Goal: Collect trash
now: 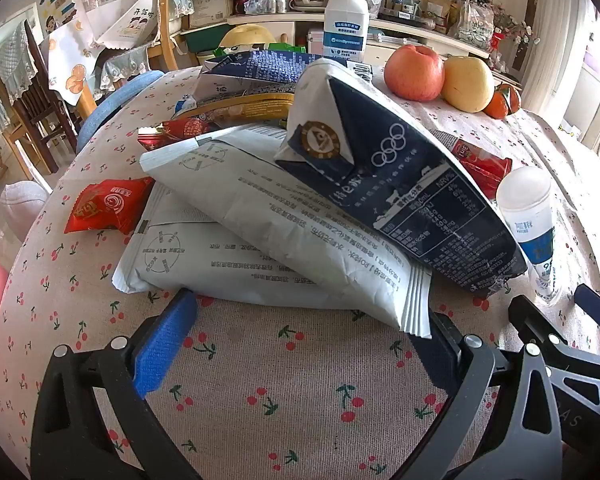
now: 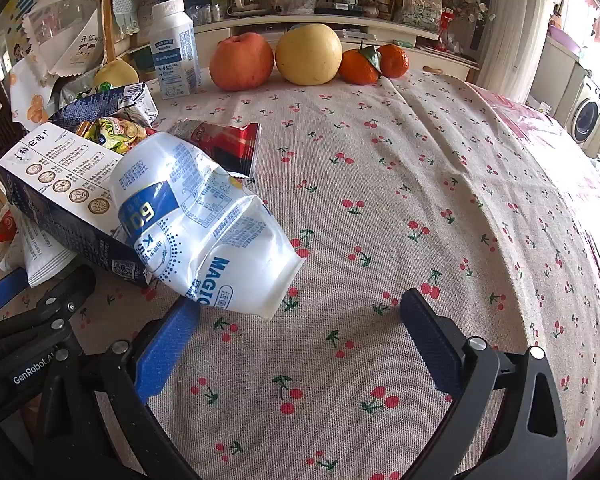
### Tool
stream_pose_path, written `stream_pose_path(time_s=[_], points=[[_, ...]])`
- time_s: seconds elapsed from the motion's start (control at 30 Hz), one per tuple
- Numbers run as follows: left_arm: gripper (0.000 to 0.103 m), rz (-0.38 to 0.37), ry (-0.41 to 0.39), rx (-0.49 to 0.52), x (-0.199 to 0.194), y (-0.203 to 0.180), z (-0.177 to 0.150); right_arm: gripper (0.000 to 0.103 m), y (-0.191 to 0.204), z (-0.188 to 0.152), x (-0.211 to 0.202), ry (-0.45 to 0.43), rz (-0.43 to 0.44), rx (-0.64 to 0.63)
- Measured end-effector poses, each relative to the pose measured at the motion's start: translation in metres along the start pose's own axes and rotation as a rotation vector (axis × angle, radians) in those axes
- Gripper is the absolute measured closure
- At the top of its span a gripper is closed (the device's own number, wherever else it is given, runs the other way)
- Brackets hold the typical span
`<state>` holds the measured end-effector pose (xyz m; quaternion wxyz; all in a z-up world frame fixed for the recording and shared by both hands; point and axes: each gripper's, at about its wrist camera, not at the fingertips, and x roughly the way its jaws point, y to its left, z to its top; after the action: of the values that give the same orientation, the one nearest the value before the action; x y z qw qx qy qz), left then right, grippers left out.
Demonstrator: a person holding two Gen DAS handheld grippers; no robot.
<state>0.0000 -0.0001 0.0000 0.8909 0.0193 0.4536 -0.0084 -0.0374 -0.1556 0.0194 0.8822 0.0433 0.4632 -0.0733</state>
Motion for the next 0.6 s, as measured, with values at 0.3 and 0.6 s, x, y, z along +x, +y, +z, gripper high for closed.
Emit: stream_pose_path(time_s=[0.3, 0.6], points=[[0.003, 0.001, 0.001, -0.005, 0.000, 0.000, 0.000, 0.004, 0.000, -0.001, -0.001, 0.002, 0.014, -0.019], [0.004, -0.023, -0.001, 0.018, -0.011, 0.002, -0.014, 0.004, -0.005, -0.010, -0.009, -0.004, 0.000, 0.001]])
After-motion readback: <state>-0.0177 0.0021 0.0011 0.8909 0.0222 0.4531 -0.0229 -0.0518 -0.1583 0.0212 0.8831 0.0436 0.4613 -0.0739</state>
